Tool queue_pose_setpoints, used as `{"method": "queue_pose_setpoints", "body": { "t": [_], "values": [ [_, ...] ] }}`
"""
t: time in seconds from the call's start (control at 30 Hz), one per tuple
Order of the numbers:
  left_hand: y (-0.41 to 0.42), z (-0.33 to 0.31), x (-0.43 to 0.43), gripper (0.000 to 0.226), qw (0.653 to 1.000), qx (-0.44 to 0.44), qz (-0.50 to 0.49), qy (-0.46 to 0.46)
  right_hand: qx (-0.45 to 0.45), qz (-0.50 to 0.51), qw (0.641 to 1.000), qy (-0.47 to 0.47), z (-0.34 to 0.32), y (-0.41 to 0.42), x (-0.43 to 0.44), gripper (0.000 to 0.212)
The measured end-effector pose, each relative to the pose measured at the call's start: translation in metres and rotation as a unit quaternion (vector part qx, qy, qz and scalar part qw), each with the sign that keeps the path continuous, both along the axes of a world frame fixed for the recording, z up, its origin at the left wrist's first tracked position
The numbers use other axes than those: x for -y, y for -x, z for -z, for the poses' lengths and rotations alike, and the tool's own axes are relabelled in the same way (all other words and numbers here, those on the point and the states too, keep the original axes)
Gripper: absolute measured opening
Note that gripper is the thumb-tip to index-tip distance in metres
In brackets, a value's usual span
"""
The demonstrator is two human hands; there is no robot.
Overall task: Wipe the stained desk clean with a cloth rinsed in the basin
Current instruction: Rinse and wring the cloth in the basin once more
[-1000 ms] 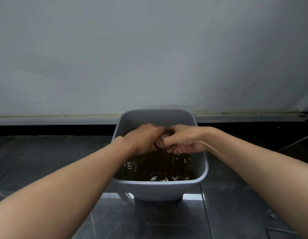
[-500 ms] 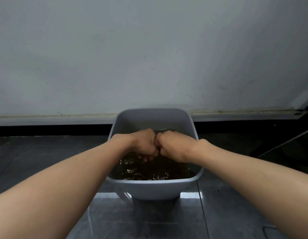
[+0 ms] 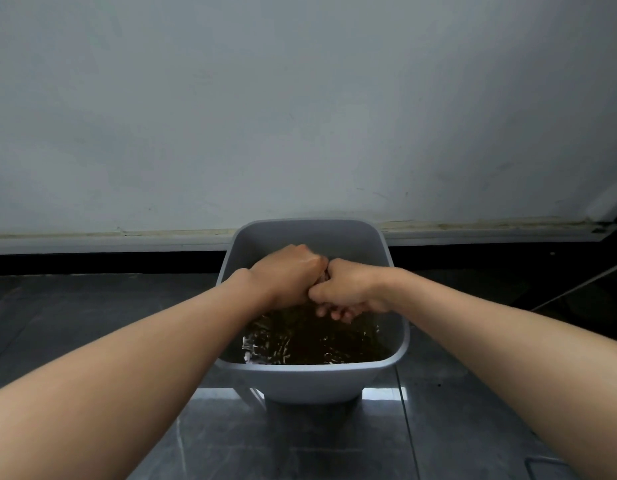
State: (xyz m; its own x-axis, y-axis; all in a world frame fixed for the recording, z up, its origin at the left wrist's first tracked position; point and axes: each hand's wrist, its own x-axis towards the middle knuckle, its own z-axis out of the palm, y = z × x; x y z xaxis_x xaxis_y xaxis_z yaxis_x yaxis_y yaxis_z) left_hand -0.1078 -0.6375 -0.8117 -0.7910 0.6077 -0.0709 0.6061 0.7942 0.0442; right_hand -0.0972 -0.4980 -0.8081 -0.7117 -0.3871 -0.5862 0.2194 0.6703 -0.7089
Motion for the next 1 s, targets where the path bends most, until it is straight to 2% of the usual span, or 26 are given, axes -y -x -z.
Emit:
{"method": "queue_pose_setpoints", "body": {
  "t": [0.03,0.13,0.23,0.27,0.3,0.4,0.47,0.5,0.57,0.63,0.7,0.77,0.83,0.9,1.0],
  "values": [
    [0.0,0.0,-0.001,0.002,1.0,0.013,-0.014,0.002,-0.052,-0.018,0.998,-0.037,0.002,0.0,0.002,0.016],
    [0.001,0.002,-0.003,0.024,0.995,0.069,-0.074,-0.002,-0.167,-0.081,0.977,-0.102,0.006,-0.001,0.005,0.019],
    [0.002,0.002,-0.007,0.023,0.977,0.168,-0.133,-0.021,-0.224,-0.144,0.954,-0.138,0.008,-0.002,0.005,0.007],
    [0.001,0.002,-0.008,0.023,0.966,0.206,-0.153,-0.034,-0.255,-0.163,0.939,-0.166,0.008,-0.003,0.004,0.007],
    [0.0,0.002,-0.009,0.025,0.953,0.242,-0.172,-0.054,-0.301,-0.18,0.913,-0.207,0.008,-0.004,0.003,0.018],
    [-0.001,0.0,-0.007,0.02,0.893,0.364,-0.224,-0.14,-0.45,-0.221,0.813,-0.297,0.01,-0.007,0.0,0.031],
    [-0.002,-0.003,-0.005,0.016,0.856,0.418,-0.242,-0.186,-0.473,-0.227,0.801,-0.289,0.01,-0.007,0.0,0.029],
    [-0.001,-0.002,-0.006,0.016,0.855,0.413,-0.245,-0.193,-0.454,-0.219,0.818,-0.277,0.008,-0.006,0.0,0.028],
    [0.0,-0.002,-0.008,0.016,0.899,0.337,-0.233,-0.155,-0.364,-0.164,0.89,-0.219,0.006,-0.001,0.0,0.029],
    [0.004,-0.001,-0.008,0.013,0.955,0.206,-0.191,-0.099,-0.217,-0.084,0.965,-0.119,0.005,0.005,-0.001,0.037],
    [0.006,-0.002,-0.002,0.013,0.987,0.073,-0.133,-0.056,-0.055,-0.006,0.998,0.024,0.003,0.01,-0.005,0.034],
    [0.007,-0.001,0.006,0.012,0.997,-0.032,-0.067,-0.035,0.065,0.055,0.987,0.135,-0.002,0.014,-0.013,0.024],
    [0.009,0.001,0.013,0.015,0.992,-0.095,0.012,-0.078,0.13,0.08,0.97,0.19,-0.003,0.015,-0.019,0.023],
    [0.01,0.003,0.015,0.017,0.98,-0.127,0.087,-0.126,0.182,0.079,0.954,0.226,-0.001,0.014,-0.019,0.024],
    [0.012,0.003,0.016,0.026,0.967,-0.151,0.151,-0.14,0.243,0.063,0.935,0.251,0.001,0.01,-0.01,0.024]
  ]
}}
